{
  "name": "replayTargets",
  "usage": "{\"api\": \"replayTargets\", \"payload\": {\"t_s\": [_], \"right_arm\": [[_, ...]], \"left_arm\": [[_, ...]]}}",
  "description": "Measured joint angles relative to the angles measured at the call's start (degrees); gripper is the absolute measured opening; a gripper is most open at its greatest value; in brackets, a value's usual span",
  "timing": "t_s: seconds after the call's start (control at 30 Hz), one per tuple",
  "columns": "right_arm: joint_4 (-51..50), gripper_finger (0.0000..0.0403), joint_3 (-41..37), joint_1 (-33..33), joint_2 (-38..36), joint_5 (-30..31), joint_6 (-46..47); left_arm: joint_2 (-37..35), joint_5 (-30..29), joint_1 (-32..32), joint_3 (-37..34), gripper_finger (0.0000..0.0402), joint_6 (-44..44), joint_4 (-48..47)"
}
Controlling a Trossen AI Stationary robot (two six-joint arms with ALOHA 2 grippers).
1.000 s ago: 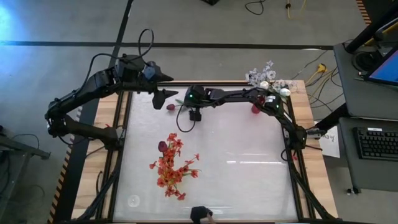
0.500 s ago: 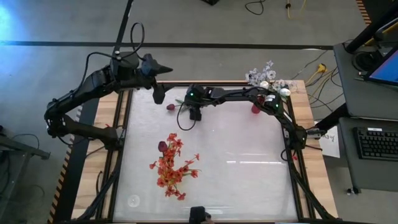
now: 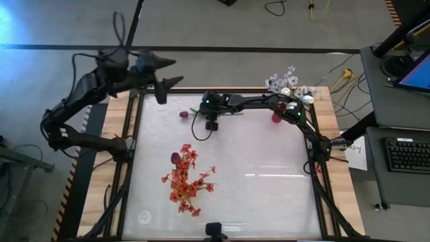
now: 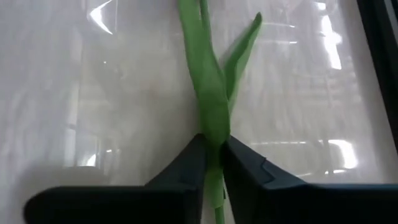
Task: Sort flowers into vase by color
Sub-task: Put the red tulip into the red vase
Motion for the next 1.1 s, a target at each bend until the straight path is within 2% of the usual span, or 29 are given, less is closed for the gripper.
{"api": "replayTargets", "payload": {"t_s": [0.17, 0.4, 0.5, 0.67, 1.0, 1.1], "right_arm": [[0.0, 0.0017, 0.0, -0.2, 0.0, 0.1, -1.7], [-0.5, 0.0010, -0.1, -0.3, -2.5, 0.2, -2.1], [0.3, 0.0010, -0.1, -0.4, -4.9, -1.4, -2.0], [1.4, 0.0010, -0.1, -0.8, -9.0, -8.0, 0.9], [3.4, 0.0009, -0.2, -0.2, -20.4, -9.6, 4.9], [4.7, 0.0009, -1.2, -0.1, -24.7, -12.7, 6.4]], "left_arm": [[-0.4, 0.1, 0.0, 3.4, 0.0295, -0.1, 0.0], [-0.9, 0.1, 0.0, 4.4, 0.0295, -1.3, -0.5], [-1.3, 0.1, 0.0, 4.4, 0.0295, -1.5, -1.4], [-1.6, -0.6, 0.0, 4.3, 0.0295, -1.5, -3.2], [-2.1, -0.4, -0.1, 2.1, 0.0295, 1.1, -6.5], [-3.5, -0.4, -0.4, -0.1, 0.0295, 0.8, -6.4]]}}
